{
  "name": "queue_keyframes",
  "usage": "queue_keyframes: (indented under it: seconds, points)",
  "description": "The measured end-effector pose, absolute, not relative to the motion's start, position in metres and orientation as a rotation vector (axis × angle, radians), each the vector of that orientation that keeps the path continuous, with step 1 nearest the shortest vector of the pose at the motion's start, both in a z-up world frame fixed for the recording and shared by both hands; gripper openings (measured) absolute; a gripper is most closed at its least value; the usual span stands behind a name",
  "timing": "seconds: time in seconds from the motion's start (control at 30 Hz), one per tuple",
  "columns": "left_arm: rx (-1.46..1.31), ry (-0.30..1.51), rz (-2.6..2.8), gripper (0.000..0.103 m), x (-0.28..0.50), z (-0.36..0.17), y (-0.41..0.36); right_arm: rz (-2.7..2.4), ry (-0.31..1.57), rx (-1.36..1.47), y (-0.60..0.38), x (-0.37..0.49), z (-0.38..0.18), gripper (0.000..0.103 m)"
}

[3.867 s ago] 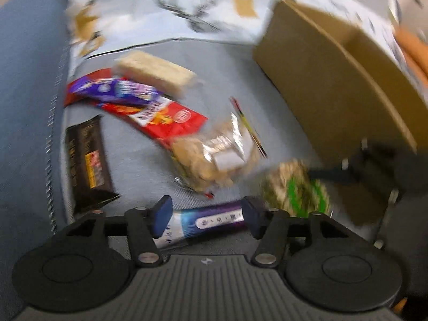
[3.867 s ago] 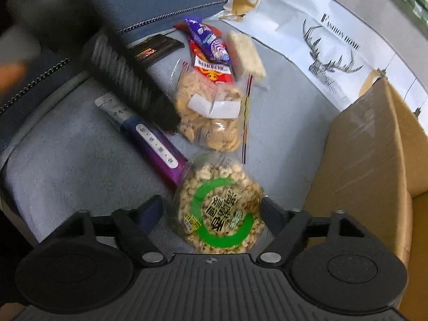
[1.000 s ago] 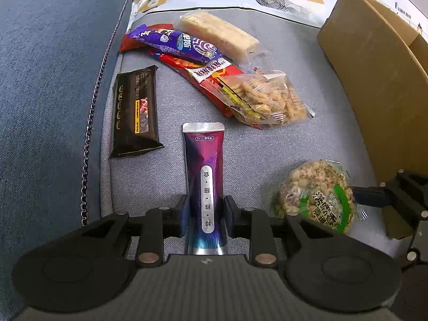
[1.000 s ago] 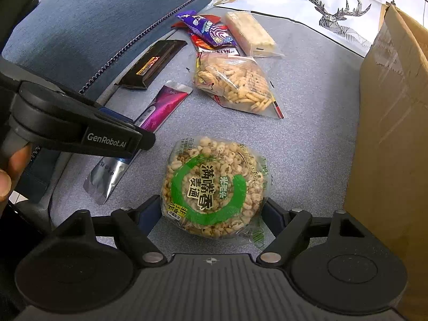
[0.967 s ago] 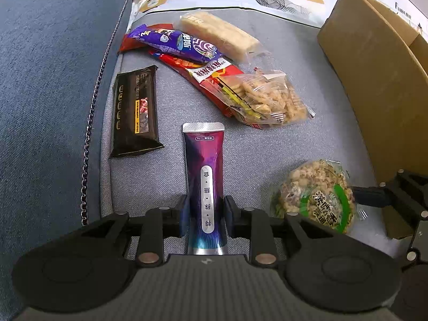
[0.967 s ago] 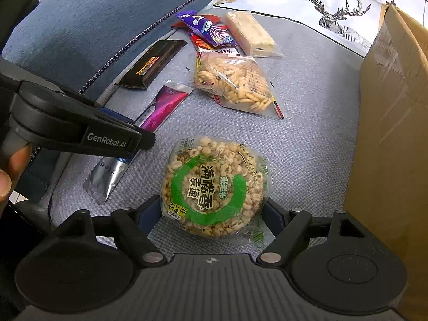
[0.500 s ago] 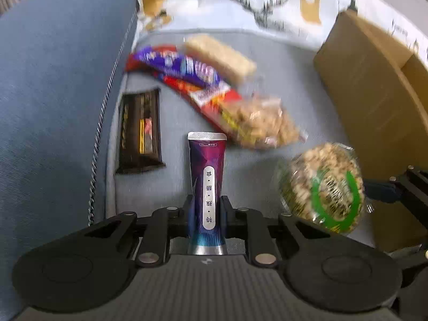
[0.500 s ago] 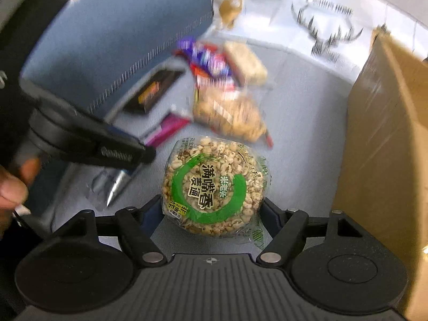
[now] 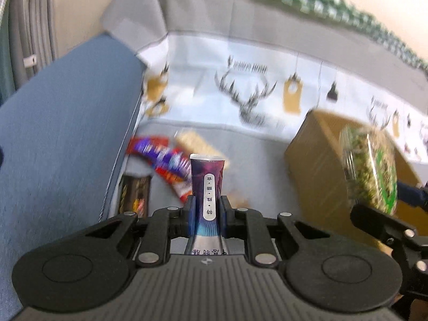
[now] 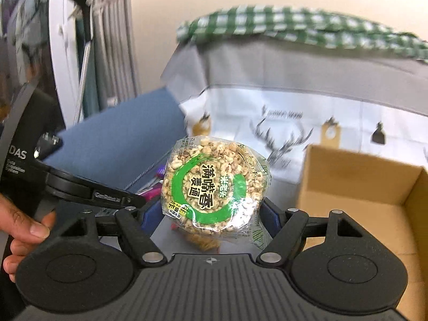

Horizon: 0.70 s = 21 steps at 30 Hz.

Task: Organize snacks
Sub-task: 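Carry the purple pack and green nut cake with both tools over the box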

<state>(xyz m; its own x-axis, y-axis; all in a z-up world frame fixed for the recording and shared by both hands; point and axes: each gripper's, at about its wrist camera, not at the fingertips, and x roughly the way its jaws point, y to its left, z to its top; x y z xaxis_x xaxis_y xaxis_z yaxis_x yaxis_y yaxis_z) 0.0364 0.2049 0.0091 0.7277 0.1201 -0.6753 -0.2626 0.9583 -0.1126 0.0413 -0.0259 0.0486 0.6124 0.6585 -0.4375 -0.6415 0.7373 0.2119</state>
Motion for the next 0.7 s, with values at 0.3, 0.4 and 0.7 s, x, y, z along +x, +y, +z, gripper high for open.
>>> queue_keyframes:
  seconds: [0.3,0.4,0.7]
  points:
    - [-0.236,0.577,0.143,0.019,0.052,0.038,0.165,0.659,0.484,0.114,-0.089,0.064,0.054,0.077]
    - [-0.235,0.575,0.115,0.019,0.060,0.039,0.152,0.630,0.476,0.129,-0.108,0.069,0.053,0.077]
    - [-0.250,0.515,0.049,0.019,0.079,0.041,0.118,0.530,0.455,0.146,-0.160,0.077,0.048,0.077]
